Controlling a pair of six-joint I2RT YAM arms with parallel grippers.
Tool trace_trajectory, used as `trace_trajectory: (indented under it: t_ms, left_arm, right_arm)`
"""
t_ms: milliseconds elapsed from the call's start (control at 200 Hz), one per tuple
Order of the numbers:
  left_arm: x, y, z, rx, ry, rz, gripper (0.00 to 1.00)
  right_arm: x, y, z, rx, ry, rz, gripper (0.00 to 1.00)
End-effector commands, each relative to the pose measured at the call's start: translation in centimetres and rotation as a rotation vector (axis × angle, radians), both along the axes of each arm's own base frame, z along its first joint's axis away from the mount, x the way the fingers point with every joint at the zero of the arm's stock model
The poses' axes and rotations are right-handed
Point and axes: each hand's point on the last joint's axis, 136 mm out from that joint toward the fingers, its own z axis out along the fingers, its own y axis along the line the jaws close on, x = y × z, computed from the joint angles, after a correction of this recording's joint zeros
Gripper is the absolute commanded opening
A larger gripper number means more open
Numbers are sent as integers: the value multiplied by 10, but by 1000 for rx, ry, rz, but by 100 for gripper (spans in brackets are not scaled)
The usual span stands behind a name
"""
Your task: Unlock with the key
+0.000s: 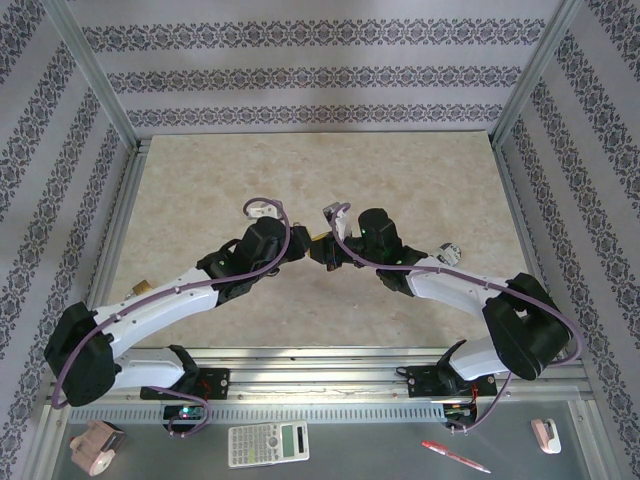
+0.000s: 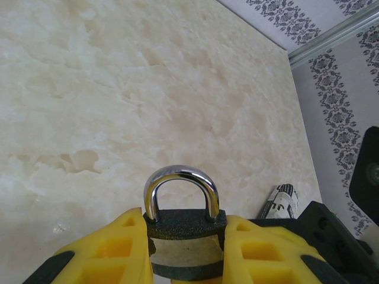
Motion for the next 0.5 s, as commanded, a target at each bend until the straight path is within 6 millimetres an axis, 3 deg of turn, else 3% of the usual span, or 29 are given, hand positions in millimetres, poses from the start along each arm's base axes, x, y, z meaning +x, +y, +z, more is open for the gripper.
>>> trace_trajectory:
  t_ms: [0, 125, 350, 495]
  left_arm:
    - [-36, -17, -9, -16, 122, -179, 0]
    - [-30, -9, -12, 4, 129, -156, 0]
    - [-18, 6, -14, 71, 117, -104, 0]
    - [-8, 11, -12, 105, 108, -82, 0]
  right_arm:
    - [21, -4, 70, 135, -210, -53, 19]
    - [13, -10, 58, 116, -186, -50, 22]
    - [-4, -4, 55, 144, -141, 40, 36]
    - [-14, -3, 49, 151, -111, 79, 39]
